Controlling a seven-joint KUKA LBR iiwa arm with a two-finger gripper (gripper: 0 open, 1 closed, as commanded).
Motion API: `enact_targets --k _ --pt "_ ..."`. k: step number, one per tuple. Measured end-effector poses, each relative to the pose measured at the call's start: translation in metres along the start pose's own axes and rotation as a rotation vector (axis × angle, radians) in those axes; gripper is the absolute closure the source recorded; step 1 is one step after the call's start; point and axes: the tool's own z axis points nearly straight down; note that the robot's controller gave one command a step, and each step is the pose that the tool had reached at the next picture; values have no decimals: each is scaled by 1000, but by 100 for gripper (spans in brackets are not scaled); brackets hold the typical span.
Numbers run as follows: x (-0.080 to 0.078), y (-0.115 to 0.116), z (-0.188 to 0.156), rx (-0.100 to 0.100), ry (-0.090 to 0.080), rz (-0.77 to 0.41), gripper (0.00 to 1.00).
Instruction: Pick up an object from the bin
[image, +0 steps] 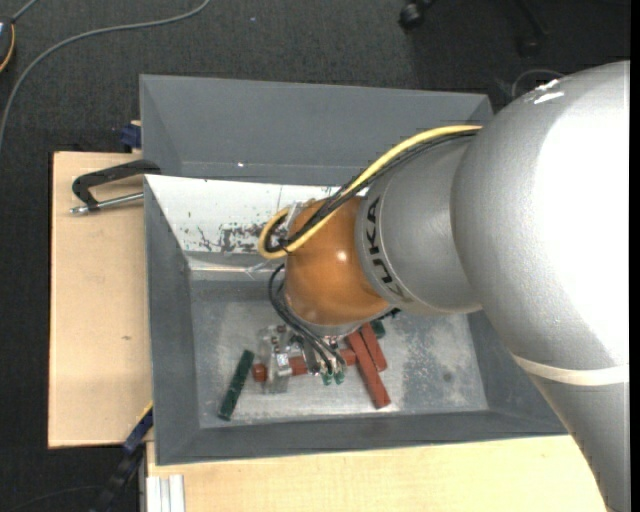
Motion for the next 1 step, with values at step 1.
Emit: enact_targets --k 1 --pt "-13 -13 -174 0 -11 -49 100"
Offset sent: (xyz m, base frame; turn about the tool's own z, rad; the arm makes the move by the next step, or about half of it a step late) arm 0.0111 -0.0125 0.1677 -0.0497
